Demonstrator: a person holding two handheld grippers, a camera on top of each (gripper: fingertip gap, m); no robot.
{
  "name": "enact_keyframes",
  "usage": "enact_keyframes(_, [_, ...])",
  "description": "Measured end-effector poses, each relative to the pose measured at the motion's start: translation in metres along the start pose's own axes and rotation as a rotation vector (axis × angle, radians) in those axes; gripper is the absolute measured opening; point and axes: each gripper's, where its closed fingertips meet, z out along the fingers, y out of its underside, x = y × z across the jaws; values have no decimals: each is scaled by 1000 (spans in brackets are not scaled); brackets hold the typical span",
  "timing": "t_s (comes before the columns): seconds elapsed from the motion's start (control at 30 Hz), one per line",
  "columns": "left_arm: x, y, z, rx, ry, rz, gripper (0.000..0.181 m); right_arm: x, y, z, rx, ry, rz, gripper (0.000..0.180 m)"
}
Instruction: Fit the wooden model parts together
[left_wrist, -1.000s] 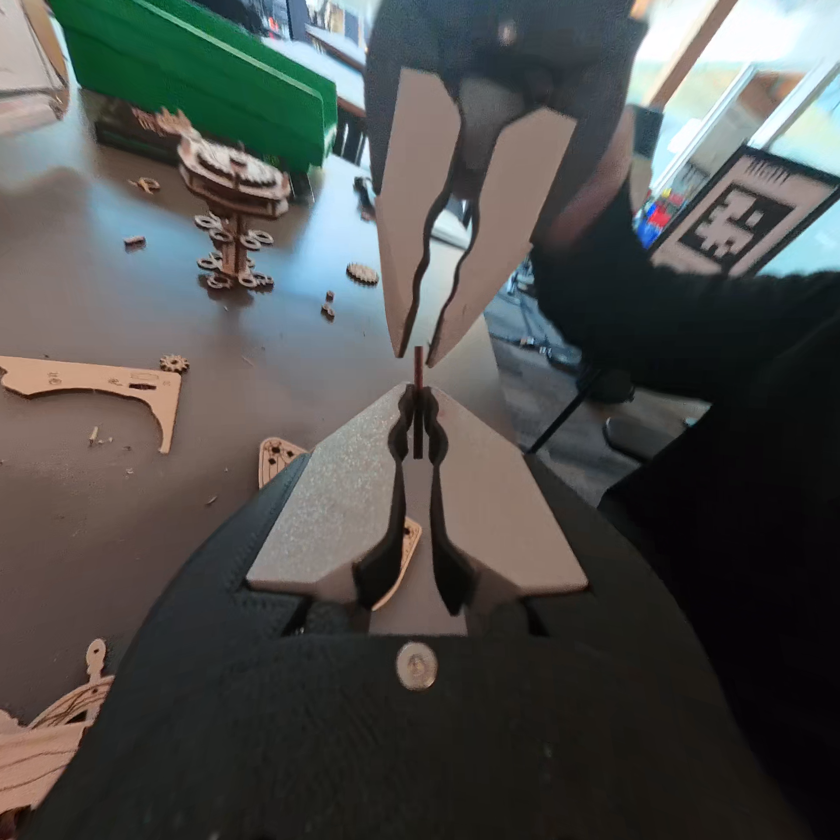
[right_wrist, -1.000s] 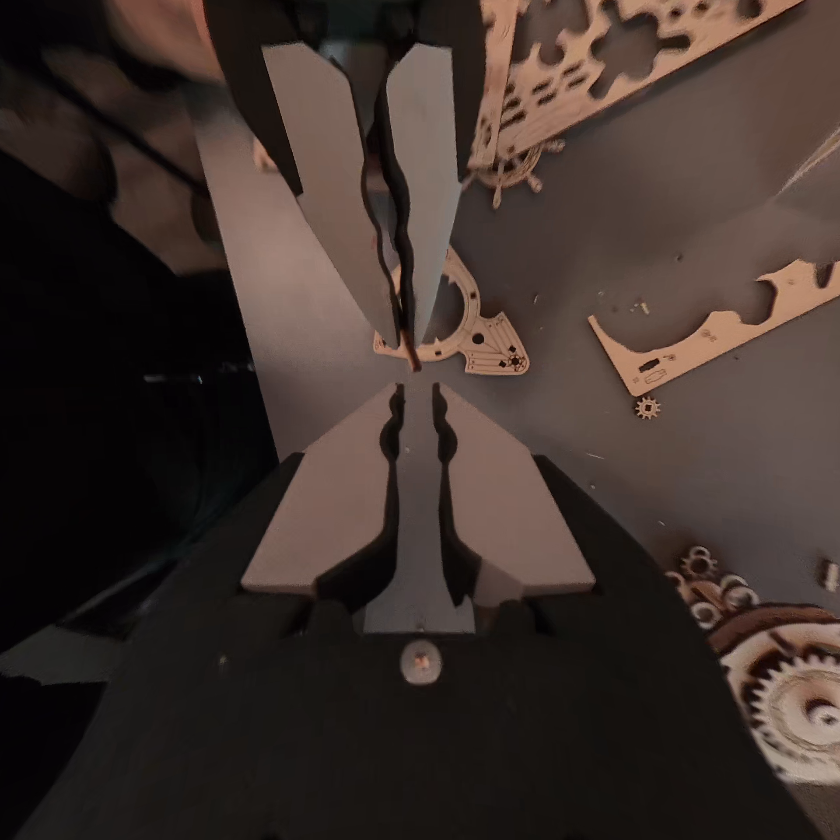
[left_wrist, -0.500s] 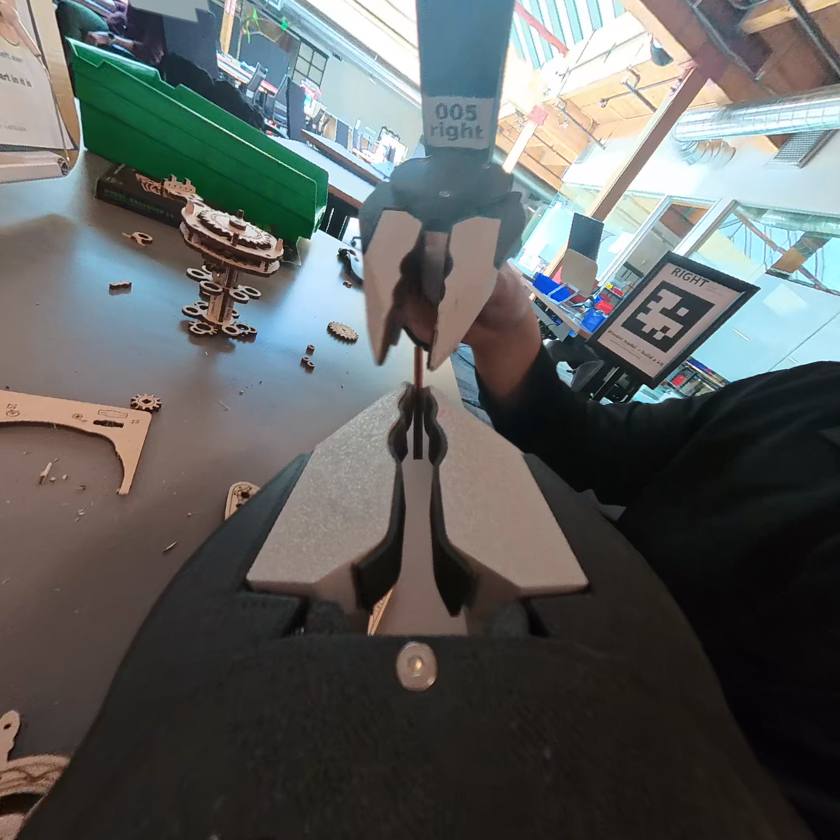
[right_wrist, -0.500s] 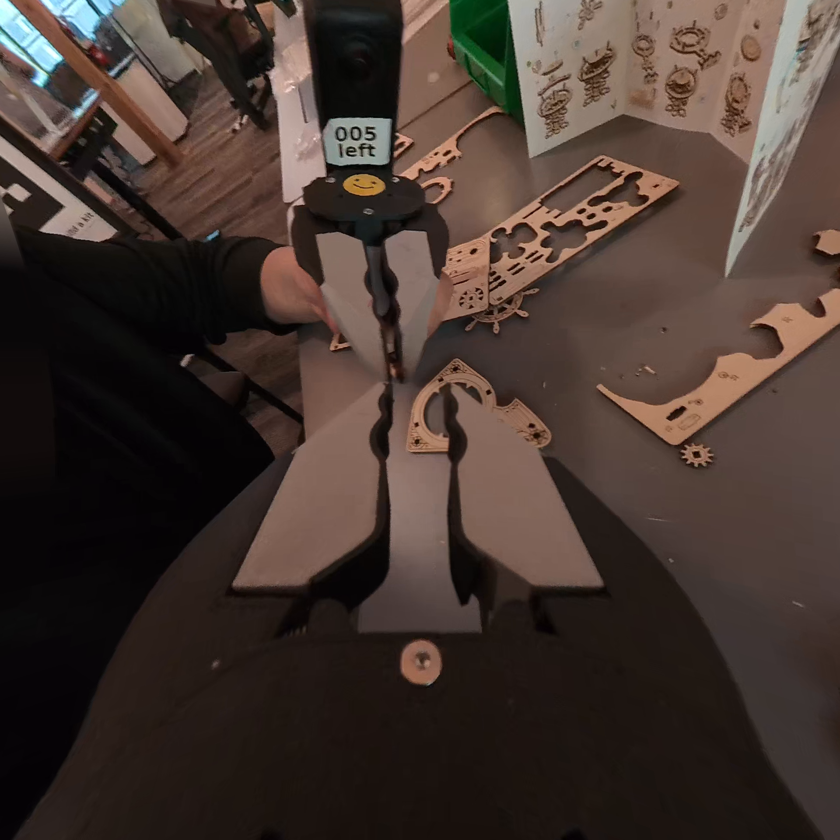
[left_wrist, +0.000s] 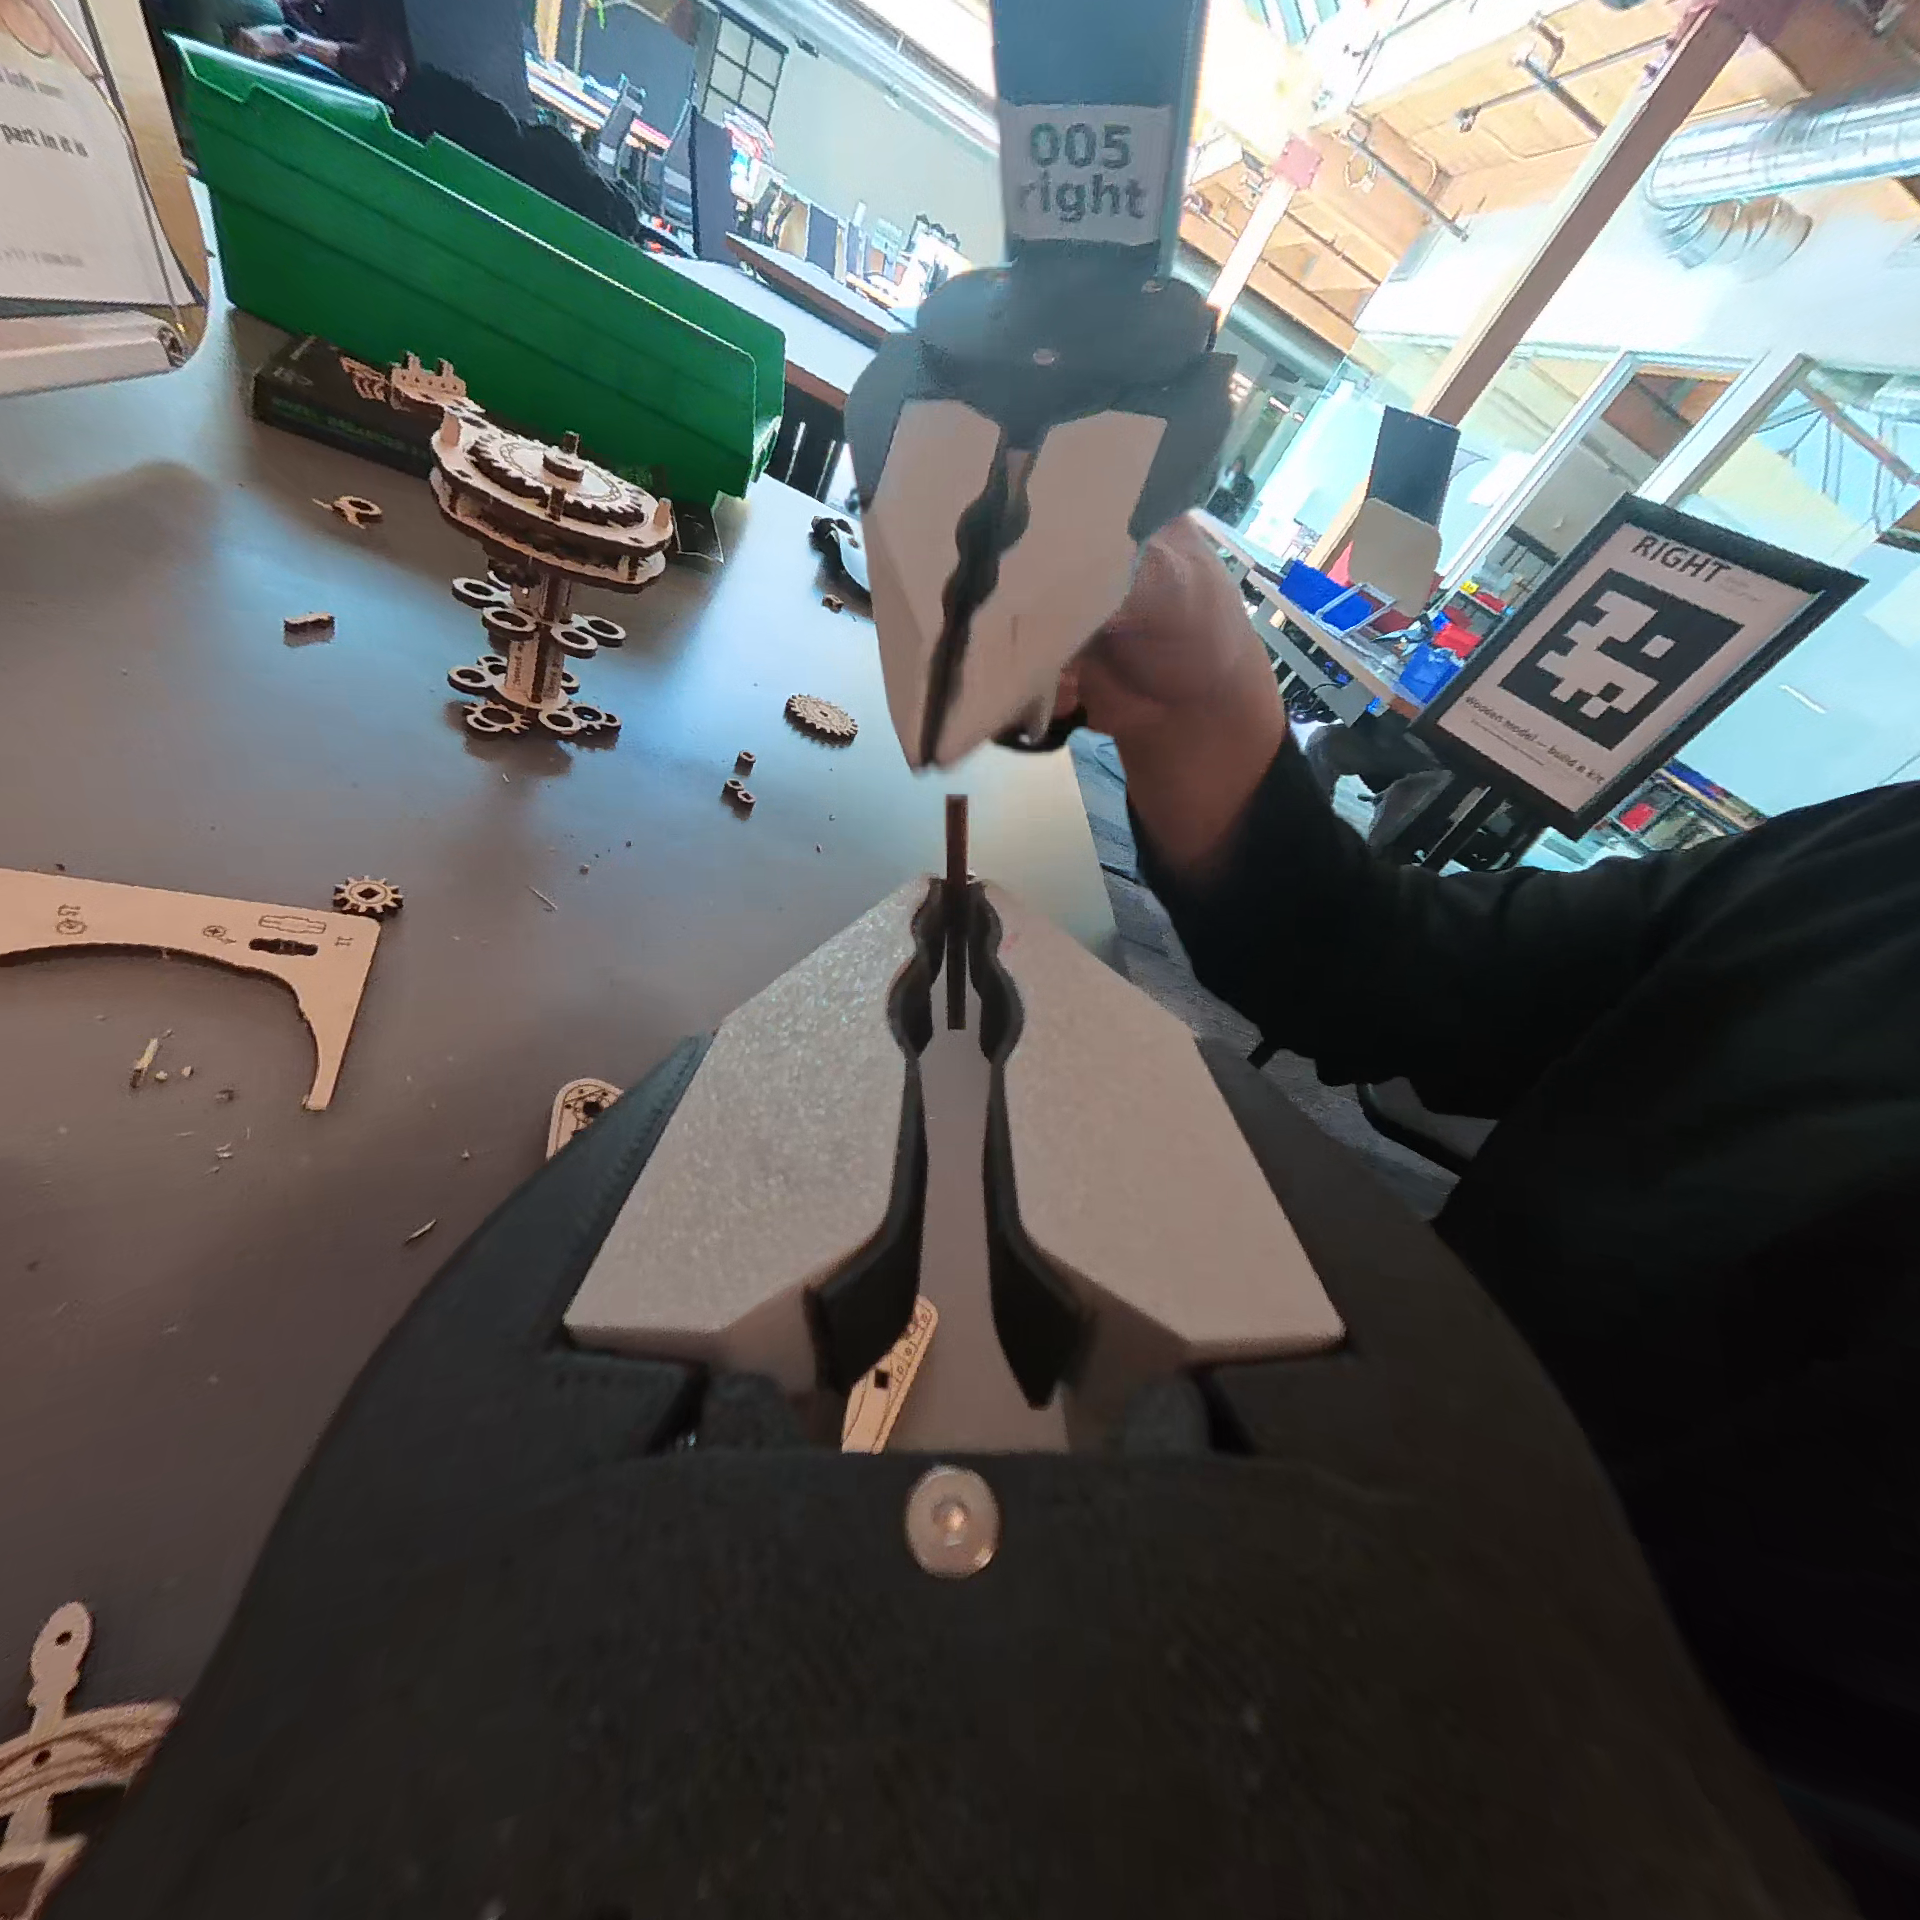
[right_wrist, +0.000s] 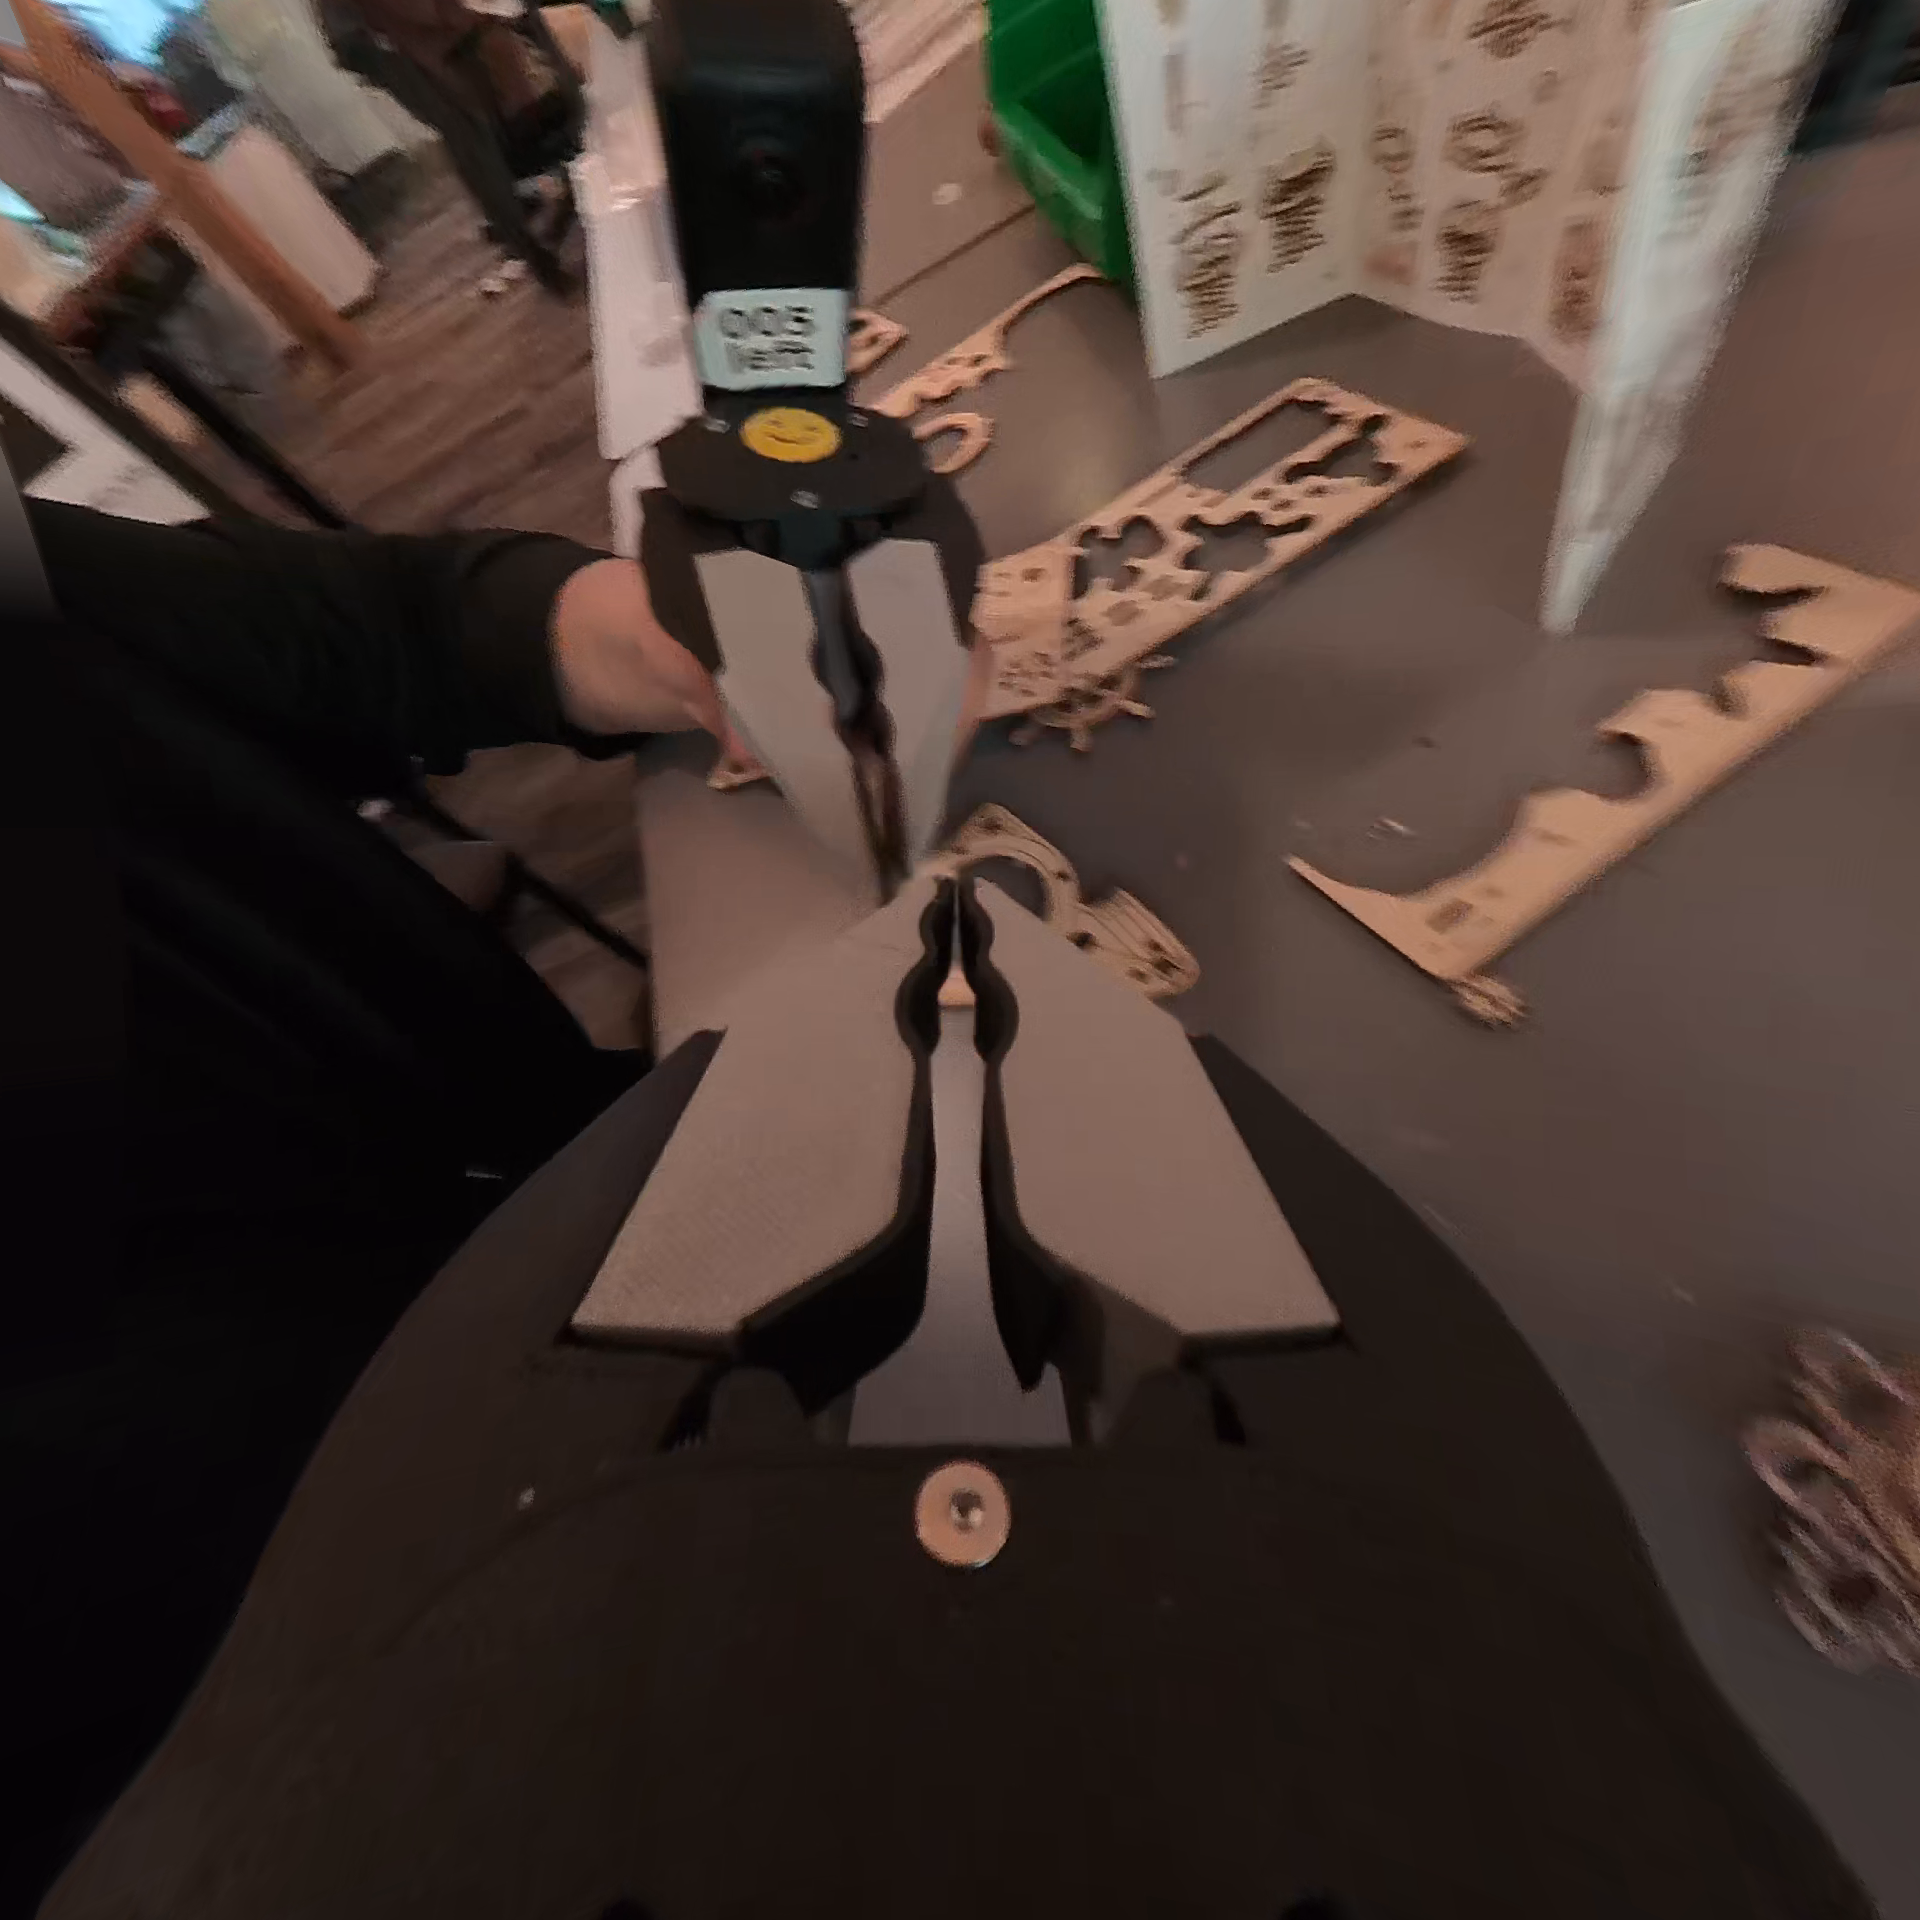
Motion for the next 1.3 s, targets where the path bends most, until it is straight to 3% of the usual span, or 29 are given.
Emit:
enact_keyframes(0.13, [-5,0,-6,-15,-42,58,1,60,43,-63,-65,314,-8,14])
enact_keyframes(0.33, [-5,5,0,-48,-50,112,1,97,123,-92,-257,477,22,6])
enact_keyframes(0.43, [-10,12,2,-88,-82,154,0,113,145,-108,-329,566,31,3])
enact_keyframes(0.7, [-10,18,9,-116,-64,177,1,119,144,-111,-296,497,-47,14])
enact_keyframes(1.13, [-9,16,9,-113,-43,157,1,118,139,-100,-302,351,-146,2])
enact_keyframes(1.3, [-15,15,8,-115,-99,199,1,71,119,-75,-183,190,-137,2])
